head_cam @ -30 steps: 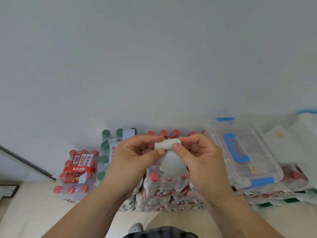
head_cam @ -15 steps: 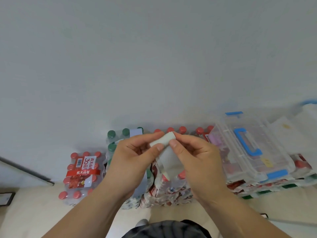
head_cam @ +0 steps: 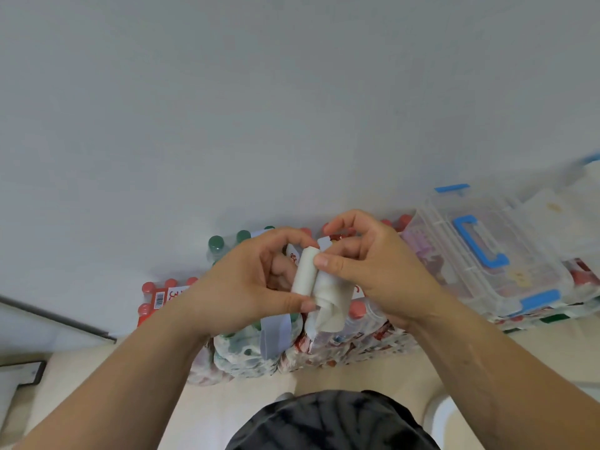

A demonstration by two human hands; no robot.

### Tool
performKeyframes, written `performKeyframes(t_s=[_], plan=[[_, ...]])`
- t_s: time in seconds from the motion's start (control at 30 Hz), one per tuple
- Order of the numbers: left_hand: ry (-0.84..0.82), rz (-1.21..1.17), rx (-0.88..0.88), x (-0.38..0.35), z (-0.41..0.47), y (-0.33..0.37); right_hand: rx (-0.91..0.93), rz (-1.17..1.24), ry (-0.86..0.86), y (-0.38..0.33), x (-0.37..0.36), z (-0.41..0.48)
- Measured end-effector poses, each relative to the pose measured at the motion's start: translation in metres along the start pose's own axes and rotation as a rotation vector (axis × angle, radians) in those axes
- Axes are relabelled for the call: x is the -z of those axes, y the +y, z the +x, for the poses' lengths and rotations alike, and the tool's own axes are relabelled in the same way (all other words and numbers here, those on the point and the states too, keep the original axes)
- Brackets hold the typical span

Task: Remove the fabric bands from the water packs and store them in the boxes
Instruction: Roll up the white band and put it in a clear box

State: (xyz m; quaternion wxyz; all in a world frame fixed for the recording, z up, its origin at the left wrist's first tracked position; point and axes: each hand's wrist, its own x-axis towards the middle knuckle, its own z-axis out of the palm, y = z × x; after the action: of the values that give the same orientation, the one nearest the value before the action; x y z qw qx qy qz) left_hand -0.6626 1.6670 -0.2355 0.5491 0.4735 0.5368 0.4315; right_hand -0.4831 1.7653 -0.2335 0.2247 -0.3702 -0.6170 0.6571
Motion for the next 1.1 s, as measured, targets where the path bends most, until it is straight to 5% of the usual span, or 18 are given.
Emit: performKeyframes(t_s=[0.37, 0.53, 0.7, 1.1], plan=[[0.045, 0.073, -0.128, 0.004, 0.004, -0.007, 0.01, -0.079, -0.026, 0.009, -0.001, -0.005], [0.017, 0.075, -0.11, 0.012, 0.005, -0.011, -0.128, -0.274, -0.162, 0.008, 0.006, -0.005], [-0.028, 0.003, -0.092, 0.015, 0.005, -0.015, -0.067, -0.45, -0.188, 0.008, 0.009, 0.002], [0.072, -0.177, -0.11, 0.01, 0.009, -0.024, -0.04, -0.405, -0.194, 0.008, 0.012, 0.005]])
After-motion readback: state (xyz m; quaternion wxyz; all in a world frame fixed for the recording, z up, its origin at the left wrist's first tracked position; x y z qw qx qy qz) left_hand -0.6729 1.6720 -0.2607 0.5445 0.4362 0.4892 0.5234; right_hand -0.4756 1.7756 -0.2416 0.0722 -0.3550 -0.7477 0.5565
